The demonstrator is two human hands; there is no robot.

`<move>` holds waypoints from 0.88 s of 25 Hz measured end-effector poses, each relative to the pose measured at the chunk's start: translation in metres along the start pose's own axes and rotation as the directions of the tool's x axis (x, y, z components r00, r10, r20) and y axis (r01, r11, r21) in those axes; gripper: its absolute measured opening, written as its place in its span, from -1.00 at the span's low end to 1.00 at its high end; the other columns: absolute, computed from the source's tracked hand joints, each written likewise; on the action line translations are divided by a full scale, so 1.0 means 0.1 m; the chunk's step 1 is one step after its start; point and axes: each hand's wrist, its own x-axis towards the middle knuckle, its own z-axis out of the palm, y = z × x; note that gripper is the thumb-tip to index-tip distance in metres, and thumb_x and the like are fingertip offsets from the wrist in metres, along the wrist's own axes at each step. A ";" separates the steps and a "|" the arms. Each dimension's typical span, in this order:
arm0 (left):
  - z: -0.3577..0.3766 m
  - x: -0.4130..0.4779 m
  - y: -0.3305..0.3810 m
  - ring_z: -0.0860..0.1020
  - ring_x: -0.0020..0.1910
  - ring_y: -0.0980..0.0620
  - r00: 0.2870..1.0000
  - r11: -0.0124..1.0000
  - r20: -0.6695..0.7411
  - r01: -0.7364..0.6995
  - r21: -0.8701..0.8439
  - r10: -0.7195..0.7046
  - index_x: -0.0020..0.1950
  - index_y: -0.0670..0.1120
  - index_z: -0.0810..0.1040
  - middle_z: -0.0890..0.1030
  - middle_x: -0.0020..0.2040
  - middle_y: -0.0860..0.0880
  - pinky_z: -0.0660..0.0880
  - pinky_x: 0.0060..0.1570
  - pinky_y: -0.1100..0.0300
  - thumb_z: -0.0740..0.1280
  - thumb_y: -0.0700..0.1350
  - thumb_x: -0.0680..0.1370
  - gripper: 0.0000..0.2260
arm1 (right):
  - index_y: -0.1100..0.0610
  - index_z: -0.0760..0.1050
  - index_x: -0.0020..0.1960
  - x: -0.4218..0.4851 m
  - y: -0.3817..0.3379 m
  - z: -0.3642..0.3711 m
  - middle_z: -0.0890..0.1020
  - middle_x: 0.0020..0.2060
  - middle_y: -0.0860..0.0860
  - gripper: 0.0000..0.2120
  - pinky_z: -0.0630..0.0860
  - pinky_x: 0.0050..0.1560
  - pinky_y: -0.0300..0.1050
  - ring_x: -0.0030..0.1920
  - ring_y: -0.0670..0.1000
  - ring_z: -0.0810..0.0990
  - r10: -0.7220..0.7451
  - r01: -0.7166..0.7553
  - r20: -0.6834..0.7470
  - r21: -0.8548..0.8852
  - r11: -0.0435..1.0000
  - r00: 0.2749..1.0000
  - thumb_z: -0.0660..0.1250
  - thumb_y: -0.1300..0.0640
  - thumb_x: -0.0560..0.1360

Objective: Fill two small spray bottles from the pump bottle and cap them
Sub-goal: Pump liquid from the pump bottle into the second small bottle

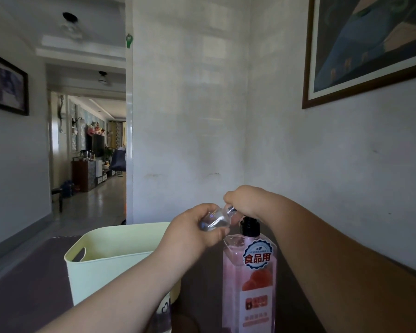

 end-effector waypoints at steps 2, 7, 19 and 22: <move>0.01 -0.01 -0.01 0.60 -0.11 0.10 1.000 1.000 0.001 0.008 -0.006 -0.008 0.03 0.06 0.59 0.67 -0.09 0.05 0.45 -0.09 0.34 0.49 -0.10 0.38 -0.74 | 0.29 0.44 0.29 0.00 0.02 0.02 0.55 0.23 0.24 -0.65 0.46 -0.31 -0.21 -0.33 0.00 0.47 0.013 -0.013 0.005 0.063 0.998 1.000 0.11 0.15 0.60; 0.00 -0.03 -0.01 0.61 -0.03 0.06 1.000 1.000 0.000 0.021 0.003 -0.021 0.09 0.02 0.58 0.67 -0.05 0.03 0.47 0.01 0.25 0.48 -0.10 0.38 -0.70 | 0.24 0.52 0.08 -0.01 0.01 0.03 0.68 -0.01 0.17 -0.70 0.31 -0.33 -0.17 -0.29 0.05 0.46 0.017 -0.017 -0.005 -0.034 0.999 1.000 0.07 0.13 0.57; -0.06 0.05 0.09 0.51 -0.27 0.33 1.000 0.999 -0.006 -0.022 0.042 0.022 0.05 0.05 0.59 0.62 -0.15 0.11 0.34 -0.29 0.60 0.49 -0.09 0.38 -0.74 | 0.20 0.46 0.18 -0.04 -0.06 -0.10 0.68 0.02 0.22 -0.64 0.43 -0.23 -0.15 -0.25 0.08 0.54 0.044 -0.045 0.024 0.028 0.999 0.999 0.08 -0.02 0.59; -0.05 0.03 0.06 0.54 -0.24 0.29 1.000 1.000 -0.011 -0.018 0.024 0.018 0.05 0.06 0.59 0.64 -0.13 0.11 0.35 -0.25 0.58 0.49 -0.09 0.38 -0.73 | 0.17 0.49 0.08 -0.05 -0.03 -0.06 0.71 -0.03 0.20 -0.70 0.40 -0.14 -0.10 -0.20 0.10 0.53 0.042 -0.042 0.017 0.022 0.999 0.999 0.10 0.02 0.55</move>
